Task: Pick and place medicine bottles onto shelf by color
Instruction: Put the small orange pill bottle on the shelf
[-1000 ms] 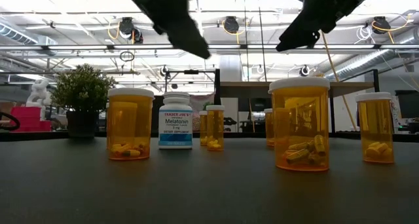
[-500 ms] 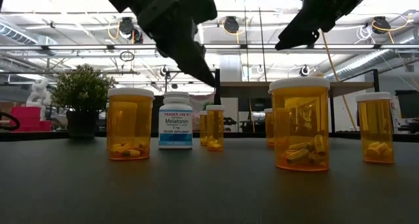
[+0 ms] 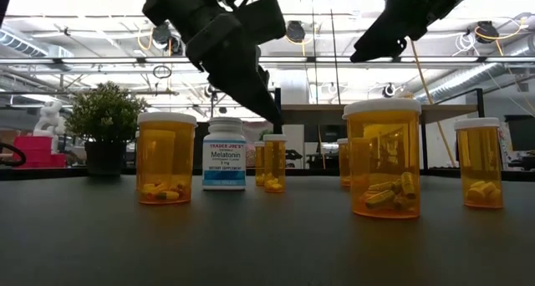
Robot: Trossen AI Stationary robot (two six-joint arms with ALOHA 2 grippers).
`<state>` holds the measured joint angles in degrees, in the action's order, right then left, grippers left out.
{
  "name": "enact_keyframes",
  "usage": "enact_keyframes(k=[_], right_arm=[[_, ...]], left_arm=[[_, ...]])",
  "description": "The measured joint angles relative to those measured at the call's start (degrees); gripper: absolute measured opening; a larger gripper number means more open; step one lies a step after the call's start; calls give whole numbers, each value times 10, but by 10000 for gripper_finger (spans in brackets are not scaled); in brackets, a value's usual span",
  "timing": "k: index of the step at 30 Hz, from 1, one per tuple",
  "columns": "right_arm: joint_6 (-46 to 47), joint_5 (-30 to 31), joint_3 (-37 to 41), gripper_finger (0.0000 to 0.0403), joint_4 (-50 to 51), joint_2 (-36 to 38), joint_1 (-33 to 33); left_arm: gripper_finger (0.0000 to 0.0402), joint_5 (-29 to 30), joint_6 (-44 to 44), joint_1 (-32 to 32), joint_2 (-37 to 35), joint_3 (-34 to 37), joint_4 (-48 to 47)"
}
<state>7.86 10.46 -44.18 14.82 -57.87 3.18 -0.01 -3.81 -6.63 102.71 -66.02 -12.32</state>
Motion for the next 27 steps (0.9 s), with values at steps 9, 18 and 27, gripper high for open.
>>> enact_keyframes(k=[9, 18, 27], right_arm=[[0, 0, 0, 224, 0, 0, 0], [0, 0, 0, 224, 0, 0, 0], [0, 0, 0, 224, 0, 0, 0]], left_arm=[[255, 0, -4, 0, 17, 0, 6], [255, 0, -15, 0, 23, 0, 0], [255, -1, -25, 0, 29, 0, 1]])
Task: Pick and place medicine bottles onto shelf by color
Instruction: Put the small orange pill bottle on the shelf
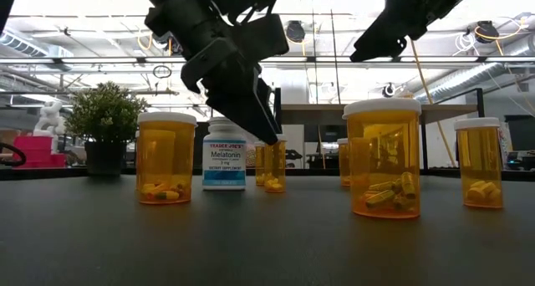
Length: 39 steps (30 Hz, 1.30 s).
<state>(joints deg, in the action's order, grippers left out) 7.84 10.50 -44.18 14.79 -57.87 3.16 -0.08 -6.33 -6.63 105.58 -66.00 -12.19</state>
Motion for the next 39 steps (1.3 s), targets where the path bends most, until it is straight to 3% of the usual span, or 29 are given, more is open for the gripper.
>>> enact_keyframes(k=[27, 39], right_arm=[[0, 2, 0, 224, 0, 0, 0], [0, 2, 0, 224, 0, 0, 0]], left_arm=[[252, -1, -13, 0, 0, 0, 0], [169, -10, -20, 0, 0, 0, 0]])
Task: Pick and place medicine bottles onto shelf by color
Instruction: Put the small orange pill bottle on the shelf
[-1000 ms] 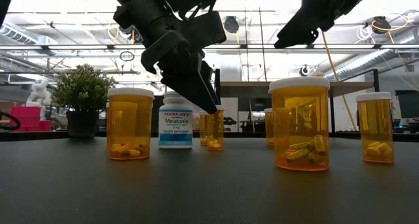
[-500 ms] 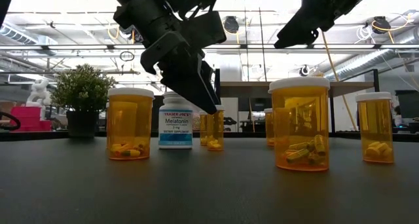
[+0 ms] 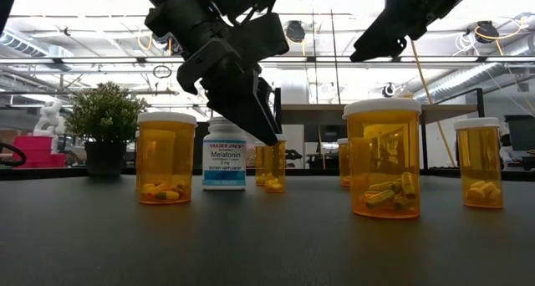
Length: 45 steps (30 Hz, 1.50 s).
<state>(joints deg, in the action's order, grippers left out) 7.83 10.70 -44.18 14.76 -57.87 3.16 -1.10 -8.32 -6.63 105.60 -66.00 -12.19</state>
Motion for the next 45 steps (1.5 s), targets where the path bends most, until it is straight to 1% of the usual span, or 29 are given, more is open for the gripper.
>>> enact_keyframes(k=[14, 25, 29, 34, 38, 41, 45], right_arm=[[0, 0, 0, 224, 0, 0, 0], [0, 0, 0, 224, 0, 0, 0], [3, -1, 0, 224, -5, -1, 0], [4, -4, 0, 224, -4, -19, 3], [-2, -6, -1, 224, -14, -54, 14], [-17, -9, -1, 224, -47, -83, 22], [-30, -44, -1, 224, -89, -117, 26]], left_arm=[[123, -2, -10, 0, 0, 0, 1], [126, -1, -20, 1, -3, -5, 0], [126, -1, -25, 1, -3, -35, -14], [126, -1, -48, 2, -3, -77, -57], [127, 15, -67, 6, -4, -120, -105], [127, 30, -78, 12, -4, -145, -133], [127, 42, -82, 19, -4, -177, -158]])
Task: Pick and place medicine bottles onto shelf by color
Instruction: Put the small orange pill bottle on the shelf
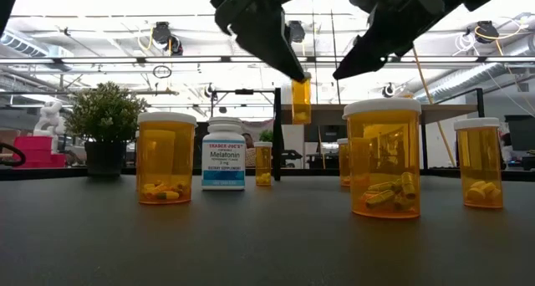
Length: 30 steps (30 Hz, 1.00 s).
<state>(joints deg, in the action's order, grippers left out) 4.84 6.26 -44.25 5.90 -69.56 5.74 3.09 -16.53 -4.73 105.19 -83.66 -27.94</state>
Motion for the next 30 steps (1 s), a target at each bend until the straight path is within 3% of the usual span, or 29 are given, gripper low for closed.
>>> enact_keyframes(k=[9, 30], right_arm=[[-10, -23, 0, 224, -55, -56, 0], [1, -36, 0, 224, -121, -83, -1]], left_arm=[[127, 0, -10, 3, 0, -6, 6], [127, 1, -10, 3, 0, -6, 38]])
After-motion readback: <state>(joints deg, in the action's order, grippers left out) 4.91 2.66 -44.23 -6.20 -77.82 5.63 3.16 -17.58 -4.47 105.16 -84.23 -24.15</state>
